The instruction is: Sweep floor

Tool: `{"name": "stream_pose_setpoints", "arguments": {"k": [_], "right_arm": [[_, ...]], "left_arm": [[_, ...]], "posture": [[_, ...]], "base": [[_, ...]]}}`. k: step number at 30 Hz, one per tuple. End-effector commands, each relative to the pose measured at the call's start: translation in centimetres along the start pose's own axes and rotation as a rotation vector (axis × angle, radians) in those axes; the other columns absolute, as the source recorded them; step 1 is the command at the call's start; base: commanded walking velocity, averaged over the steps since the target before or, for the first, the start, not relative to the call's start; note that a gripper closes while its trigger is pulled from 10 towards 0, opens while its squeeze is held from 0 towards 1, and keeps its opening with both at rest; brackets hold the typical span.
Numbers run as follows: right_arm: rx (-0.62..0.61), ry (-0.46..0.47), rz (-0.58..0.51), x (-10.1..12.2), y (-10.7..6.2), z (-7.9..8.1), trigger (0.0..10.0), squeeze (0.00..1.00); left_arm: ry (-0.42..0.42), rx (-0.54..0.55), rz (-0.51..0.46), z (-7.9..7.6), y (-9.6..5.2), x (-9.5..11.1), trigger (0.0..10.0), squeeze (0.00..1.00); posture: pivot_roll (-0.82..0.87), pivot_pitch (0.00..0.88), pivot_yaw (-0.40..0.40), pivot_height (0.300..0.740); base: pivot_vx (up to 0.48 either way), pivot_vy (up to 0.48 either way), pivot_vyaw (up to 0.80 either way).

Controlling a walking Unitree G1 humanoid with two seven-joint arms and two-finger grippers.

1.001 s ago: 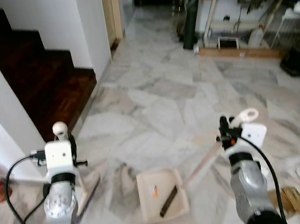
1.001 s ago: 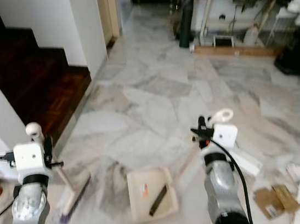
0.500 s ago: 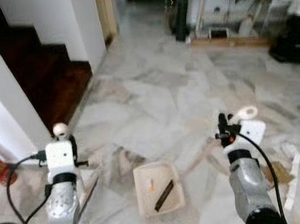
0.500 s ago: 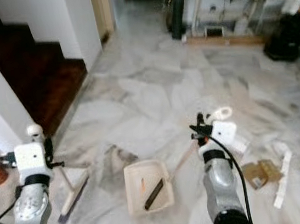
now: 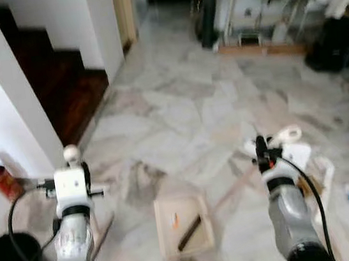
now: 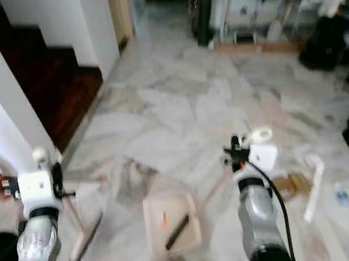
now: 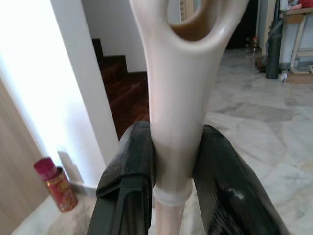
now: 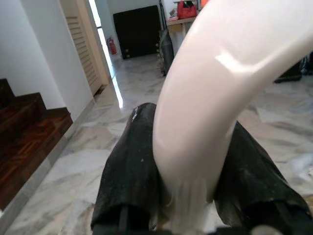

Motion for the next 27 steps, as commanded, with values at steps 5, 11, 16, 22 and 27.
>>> {"name": "stream_pose_setpoints", "arguments": {"k": [5, 11, 16, 22, 27], "right_arm": [[0.027, 0.001, -0.049, 1.35, 0.62, 0.58, 10.0, 0.00], [0.032, 0.001, -0.044, 1.25, 0.61, 0.78, 10.0, 0.00], [0.037, 0.009, -0.041, 1.05, 0.65, 1.18, 10.0, 0.00], [0.036, 0.012, -0.040, 0.94, 0.48, 1.14, 10.0, 0.00], [0.034, 0.010, -0.039, 0.86, 0.34, 1.03, 10.0, 0.00]], "left_arm": [[0.010, 0.018, -0.057, 0.25, 0.27, 1.44, 10.0, 0.00], [0.011, 0.020, -0.054, 0.32, 0.21, 1.39, 10.0, 0.00], [0.017, 0.021, -0.057, 0.63, 0.31, 1.41, 10.0, 0.00], [0.019, 0.013, -0.059, 0.57, 0.36, 1.49, 10.0, 0.00], [0.026, 0.016, -0.043, 0.57, 0.47, 1.23, 10.0, 0.00]], "posture": [[0.18, 0.000, -0.080, 0.740], [0.18, 0.000, -0.080, 0.740], [0.18, 0.000, -0.069, 0.740], [0.18, 0.000, -0.061, 0.740], [0.18, 0.000, -0.059, 0.740]], "base": [[-0.273, 0.000, 0.00], [-0.274, 0.000, 0.00], [-0.275, 0.000, 0.00], [-0.228, 0.000, 0.00], [0.000, 0.000, 0.00]]}}
Point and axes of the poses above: a point about 5 cm out from each wrist's last joint towards the gripper, its own y axis pointing out of the wrist towards the gripper, its own x axis along the axis of the wrist's last joint, z = x × y, the point moved 3 cm from there along y, pointing out of the wrist towards the gripper, and after that the axes turned 10 degrees about y, right-handed, at the moved point
